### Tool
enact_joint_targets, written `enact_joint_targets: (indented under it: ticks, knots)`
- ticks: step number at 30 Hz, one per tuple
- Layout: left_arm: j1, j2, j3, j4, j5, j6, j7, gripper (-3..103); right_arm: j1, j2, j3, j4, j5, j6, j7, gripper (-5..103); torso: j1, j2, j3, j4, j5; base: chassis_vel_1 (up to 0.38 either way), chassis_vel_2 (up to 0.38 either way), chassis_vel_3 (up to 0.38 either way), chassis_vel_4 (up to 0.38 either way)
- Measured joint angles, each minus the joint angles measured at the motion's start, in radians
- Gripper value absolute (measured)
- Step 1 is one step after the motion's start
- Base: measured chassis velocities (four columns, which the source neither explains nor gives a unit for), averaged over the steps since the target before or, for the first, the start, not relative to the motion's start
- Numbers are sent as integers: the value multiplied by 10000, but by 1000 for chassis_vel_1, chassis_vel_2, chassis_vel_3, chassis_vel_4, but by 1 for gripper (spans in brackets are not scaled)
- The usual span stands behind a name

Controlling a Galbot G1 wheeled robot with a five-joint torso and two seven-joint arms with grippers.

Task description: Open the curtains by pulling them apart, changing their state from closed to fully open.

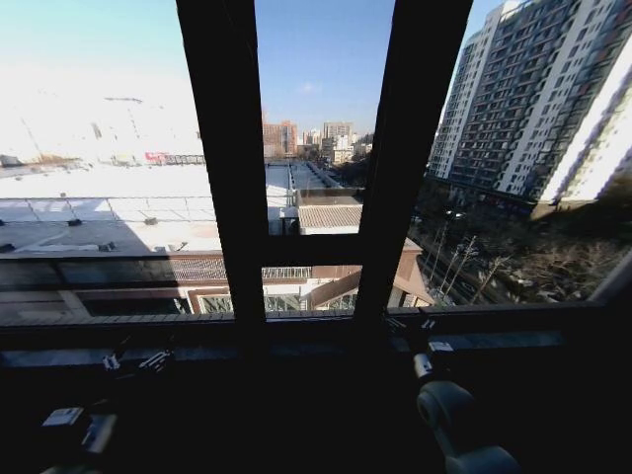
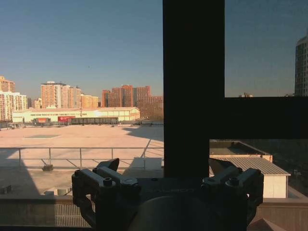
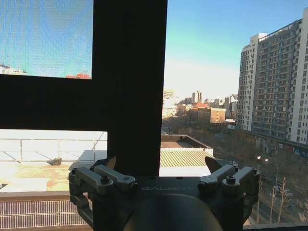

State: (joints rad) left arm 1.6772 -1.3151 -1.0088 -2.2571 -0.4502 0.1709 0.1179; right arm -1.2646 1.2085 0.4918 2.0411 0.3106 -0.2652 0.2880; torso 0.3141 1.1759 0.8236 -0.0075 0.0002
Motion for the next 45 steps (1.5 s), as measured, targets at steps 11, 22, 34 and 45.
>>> enact_joint_targets:
  ticks: [11,22,34,45]
  knots:
    - [70,-58,17,142,14,-209,66,100,-82,43,-81,75,-204,1,35,100,-3,2,-1,-2,-1,-117,-424,130,427]
    - [65,-29,20,254,13,-331,83,100,-108,63,-145,99,-363,8,43,100,-1,1,0,-1,-1,91,-320,-85,321]
    - [99,-35,23,387,7,-482,114,100,-93,76,-217,99,-393,8,57,100,-1,0,0,-2,6,268,-415,-269,401]
    - [73,-39,61,512,-1,-593,108,100,-115,125,-266,69,-616,175,44,100,-8,3,-2,-2,-5,277,-422,-275,405]
